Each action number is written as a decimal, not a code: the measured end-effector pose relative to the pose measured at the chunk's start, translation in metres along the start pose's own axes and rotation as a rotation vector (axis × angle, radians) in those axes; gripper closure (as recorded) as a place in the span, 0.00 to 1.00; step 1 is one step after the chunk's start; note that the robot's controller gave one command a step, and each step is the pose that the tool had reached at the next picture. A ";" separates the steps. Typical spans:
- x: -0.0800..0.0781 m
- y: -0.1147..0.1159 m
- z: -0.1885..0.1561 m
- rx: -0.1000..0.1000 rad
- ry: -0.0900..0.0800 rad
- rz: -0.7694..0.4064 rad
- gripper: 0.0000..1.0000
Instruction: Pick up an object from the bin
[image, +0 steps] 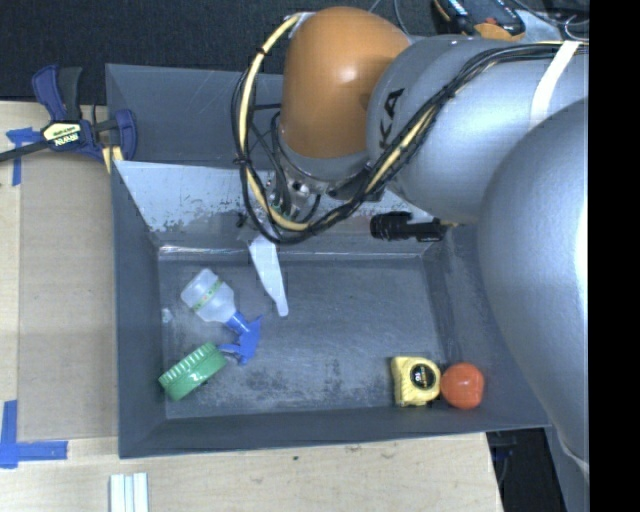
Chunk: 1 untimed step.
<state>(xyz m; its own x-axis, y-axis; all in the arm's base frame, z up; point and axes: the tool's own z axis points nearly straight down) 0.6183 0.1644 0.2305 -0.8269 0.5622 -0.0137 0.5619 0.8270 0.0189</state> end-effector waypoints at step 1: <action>-0.007 0.007 0.004 -0.006 -0.004 0.003 1.00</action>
Offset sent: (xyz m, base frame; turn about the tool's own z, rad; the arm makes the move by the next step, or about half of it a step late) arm 0.0083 0.0004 -0.0049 0.0077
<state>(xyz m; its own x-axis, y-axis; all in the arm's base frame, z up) 0.6277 0.1660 0.2263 -0.8253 0.5644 -0.0175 0.5640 0.8254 0.0246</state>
